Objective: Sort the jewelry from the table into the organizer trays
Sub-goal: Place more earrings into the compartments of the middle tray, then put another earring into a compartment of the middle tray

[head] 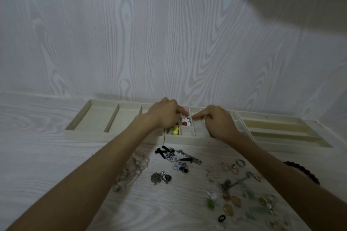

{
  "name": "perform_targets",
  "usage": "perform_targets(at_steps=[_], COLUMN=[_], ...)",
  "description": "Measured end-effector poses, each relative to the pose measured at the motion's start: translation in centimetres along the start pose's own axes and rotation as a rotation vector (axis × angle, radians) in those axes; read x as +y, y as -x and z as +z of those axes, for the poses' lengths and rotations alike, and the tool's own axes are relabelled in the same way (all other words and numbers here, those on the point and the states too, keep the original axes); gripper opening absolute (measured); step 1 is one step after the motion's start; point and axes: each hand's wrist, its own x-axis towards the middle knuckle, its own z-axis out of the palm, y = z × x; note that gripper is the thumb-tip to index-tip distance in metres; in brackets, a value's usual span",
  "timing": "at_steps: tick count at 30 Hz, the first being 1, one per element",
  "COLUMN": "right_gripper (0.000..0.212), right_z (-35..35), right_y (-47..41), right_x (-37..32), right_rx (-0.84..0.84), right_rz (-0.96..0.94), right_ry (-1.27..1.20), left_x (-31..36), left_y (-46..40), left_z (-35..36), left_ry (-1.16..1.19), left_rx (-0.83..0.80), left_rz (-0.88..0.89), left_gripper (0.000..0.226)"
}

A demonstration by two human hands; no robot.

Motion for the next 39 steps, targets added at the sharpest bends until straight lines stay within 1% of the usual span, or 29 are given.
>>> perform_targets(at_steps=[4,7,9,10,12,14,17,21,25,27,29,32,33,36,39], right_gripper=[0.051,0.038,0.029,0.027,0.027,0.029,0.025,0.022,0.019,0.018,0.019,0.025,0.026,0.025,0.026], right_z=[0.0,-1.3,-3.1,-4.0,-5.5,-6.3,-6.3,-5.9,-5.4,-5.0,-4.5,-3.8,-3.7,-3.8,-4.3], right_y=[0.2,0.5,1.2,1.9,3.4,5.6,9.0,13.0,15.9,17.2,18.0,18.6,18.7,19.0,19.1], right_x=[-0.2,-0.5,-0.7,-0.8,-0.9,-1.1,-1.0,-0.2,0.1,0.0,-0.1,-0.3,-0.3,-0.7,-0.7], right_rx=[-0.036,0.044,0.095,0.091,0.016,-0.09,-0.223,-0.318,-0.284,-0.247,-0.201,-0.174,-0.165,-0.127,-0.102], right_rz=[0.0,0.018,0.001,-0.02,-0.052,-0.05,-0.053,-0.061,-0.039,-0.004,0.014,0.02,0.025,0.023,0.02], right_ry=[0.015,-0.072,-0.162,-0.196,-0.255,-0.264,-0.191,-0.071,-0.084,-0.118,-0.132,-0.122,-0.125,-0.155,-0.162], left_x=[-0.1,-0.3,-0.3,-0.3,0.0,0.6,1.8,3.4,4.9,5.9,7.0,8.2,8.6,8.9,8.4], left_y=[0.0,0.7,1.8,2.7,4.7,6.9,9.9,13.3,14.8,15.2,15.3,15.3,15.2,15.1,14.9], left_z=[0.1,-0.9,-2.3,-3.0,-4.0,-4.2,-3.6,-1.5,1.5,2.8,4.1,5.4,5.7,5.8,5.3], left_ry=[0.005,0.033,0.094,0.12,0.146,0.153,0.169,0.205,0.226,0.207,0.188,0.158,0.145,0.151,0.177], left_rx=[-0.005,0.024,0.081,0.103,0.119,0.104,0.087,0.071,0.033,-0.016,-0.027,0.017,0.021,0.005,-0.033], left_rz=[0.001,0.003,0.008,0.014,0.027,0.02,-0.015,-0.004,0.03,0.039,0.011,-0.027,-0.025,-0.017,-0.005], left_gripper=[0.047,0.046,0.039,0.036,0.032,0.03,0.029,0.026,0.025,0.019,0.012,0.028,0.027,0.016,0.01])
